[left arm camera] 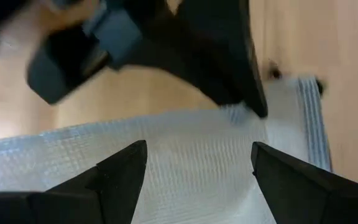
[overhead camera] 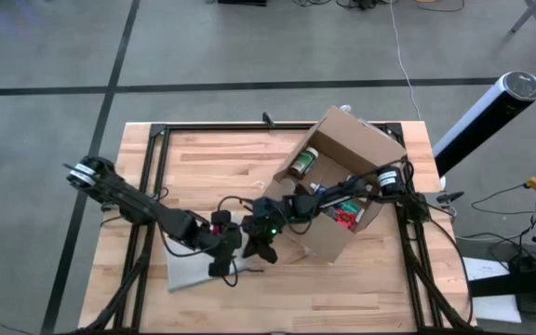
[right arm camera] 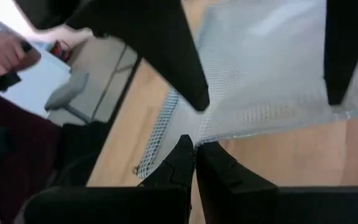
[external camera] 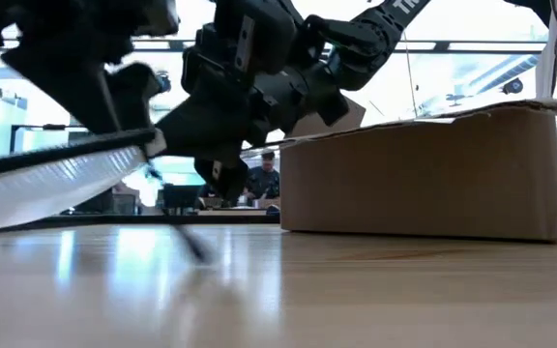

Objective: Unpack boxes

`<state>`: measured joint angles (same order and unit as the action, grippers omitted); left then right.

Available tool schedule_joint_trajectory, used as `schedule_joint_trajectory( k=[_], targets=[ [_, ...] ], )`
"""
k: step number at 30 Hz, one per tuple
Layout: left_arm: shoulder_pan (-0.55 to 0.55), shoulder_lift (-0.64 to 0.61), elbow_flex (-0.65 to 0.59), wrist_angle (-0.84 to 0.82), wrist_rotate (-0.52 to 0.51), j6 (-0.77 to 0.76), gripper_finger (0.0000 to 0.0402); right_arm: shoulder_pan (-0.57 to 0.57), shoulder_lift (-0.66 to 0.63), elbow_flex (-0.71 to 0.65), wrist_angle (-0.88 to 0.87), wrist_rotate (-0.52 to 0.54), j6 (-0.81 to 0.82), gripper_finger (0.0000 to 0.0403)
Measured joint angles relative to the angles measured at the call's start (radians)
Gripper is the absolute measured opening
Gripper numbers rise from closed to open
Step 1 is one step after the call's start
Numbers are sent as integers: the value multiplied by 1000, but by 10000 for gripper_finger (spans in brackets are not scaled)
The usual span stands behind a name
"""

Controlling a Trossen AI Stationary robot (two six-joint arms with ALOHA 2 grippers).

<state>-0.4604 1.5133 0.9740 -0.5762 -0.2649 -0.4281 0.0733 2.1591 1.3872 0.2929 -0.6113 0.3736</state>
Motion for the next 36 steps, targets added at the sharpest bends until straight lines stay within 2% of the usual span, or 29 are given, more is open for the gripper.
schedule_joint_trajectory(
  k=[5,9,13,25,30,36],
  targets=[
    [-38,-5,43,7,-17,-10,276,-8,-3,0,22,18,20,0],
    [-71,-8,46,6,-30,-110,276,-10,-8,0,39,59,20,0],
    [-124,-32,46,6,-123,-222,276,-15,-16,0,70,73,24,0],
    [-343,-192,46,96,-478,-479,276,-34,-79,1,132,220,-15,0],
    [-378,-193,40,101,-530,-560,276,-54,-126,1,149,270,-45,0],
    [-380,-155,13,107,-546,-616,276,-72,-180,1,140,280,-64,0]
  ],
)
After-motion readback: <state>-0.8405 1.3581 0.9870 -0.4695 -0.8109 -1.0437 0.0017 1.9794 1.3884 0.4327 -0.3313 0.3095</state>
